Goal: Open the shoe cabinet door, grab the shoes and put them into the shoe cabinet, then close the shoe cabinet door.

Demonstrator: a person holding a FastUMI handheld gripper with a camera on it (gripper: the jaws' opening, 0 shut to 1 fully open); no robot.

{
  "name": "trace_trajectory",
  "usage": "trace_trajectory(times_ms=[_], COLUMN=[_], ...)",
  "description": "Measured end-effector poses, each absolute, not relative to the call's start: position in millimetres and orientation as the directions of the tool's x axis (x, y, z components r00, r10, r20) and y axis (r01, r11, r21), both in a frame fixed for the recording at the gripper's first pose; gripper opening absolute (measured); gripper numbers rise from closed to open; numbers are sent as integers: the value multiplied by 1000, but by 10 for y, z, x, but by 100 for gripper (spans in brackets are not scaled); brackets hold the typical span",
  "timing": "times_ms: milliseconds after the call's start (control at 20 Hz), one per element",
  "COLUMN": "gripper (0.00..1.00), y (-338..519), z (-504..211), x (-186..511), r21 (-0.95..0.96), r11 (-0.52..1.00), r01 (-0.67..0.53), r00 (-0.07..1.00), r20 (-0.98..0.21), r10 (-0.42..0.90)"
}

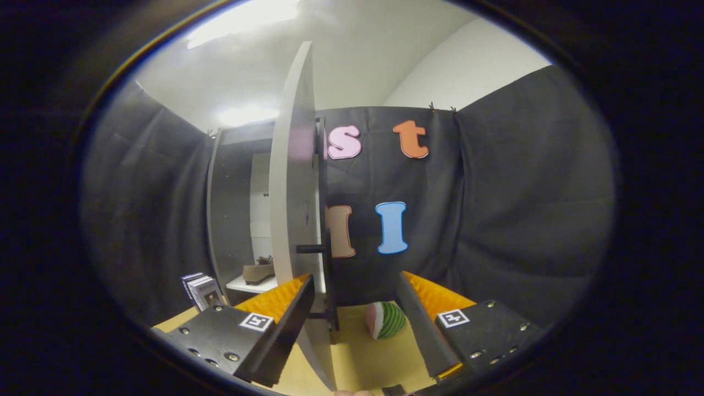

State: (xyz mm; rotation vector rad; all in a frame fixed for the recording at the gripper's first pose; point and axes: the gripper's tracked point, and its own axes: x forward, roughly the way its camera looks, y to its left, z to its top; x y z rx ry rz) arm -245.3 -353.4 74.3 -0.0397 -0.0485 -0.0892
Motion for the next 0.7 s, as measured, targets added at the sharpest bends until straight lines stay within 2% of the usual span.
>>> trace_trajectory(times_ms=[200,700], gripper=[93,93], y=[-3429,-2500], z=[721,590], x=[-2445,-2277], r21=[-7,-9], r11=[999,987], r01=[54,-160], r00=[997,986], r20=[48,42], r10=[-53,161])
